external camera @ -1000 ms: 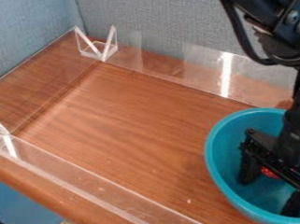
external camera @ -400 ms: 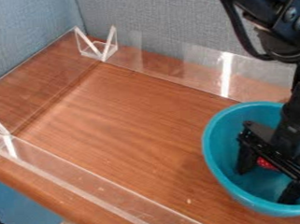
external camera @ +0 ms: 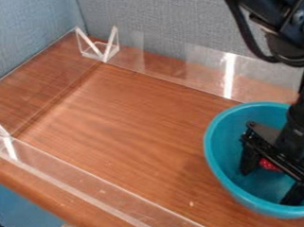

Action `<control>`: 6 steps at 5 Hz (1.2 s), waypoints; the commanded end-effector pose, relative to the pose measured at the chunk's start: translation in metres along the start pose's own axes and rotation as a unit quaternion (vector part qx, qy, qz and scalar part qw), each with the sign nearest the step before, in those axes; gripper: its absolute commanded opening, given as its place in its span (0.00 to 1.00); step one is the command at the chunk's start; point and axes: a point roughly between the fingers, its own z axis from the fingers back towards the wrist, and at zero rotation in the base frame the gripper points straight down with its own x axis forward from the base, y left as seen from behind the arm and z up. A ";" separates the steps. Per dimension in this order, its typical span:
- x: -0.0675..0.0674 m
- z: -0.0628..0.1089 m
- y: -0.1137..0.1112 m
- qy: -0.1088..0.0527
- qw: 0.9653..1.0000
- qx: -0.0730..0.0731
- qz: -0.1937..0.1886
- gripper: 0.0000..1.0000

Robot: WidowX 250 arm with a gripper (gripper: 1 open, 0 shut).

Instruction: Remove the strawberry from inside the blue bowl and put it on the table

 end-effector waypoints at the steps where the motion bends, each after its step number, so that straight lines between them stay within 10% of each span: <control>1: 0.005 0.008 -0.008 -0.019 1.000 0.001 0.015 1.00; 3: 0.024 0.012 -0.016 -0.032 0.999 0.012 0.040 1.00; 4: 0.034 0.009 -0.014 -0.030 0.998 0.013 0.054 0.00; 5: 0.044 0.008 -0.010 -0.024 0.997 0.015 0.070 1.00; 6: 0.047 0.006 -0.005 -0.029 0.998 0.014 0.062 0.00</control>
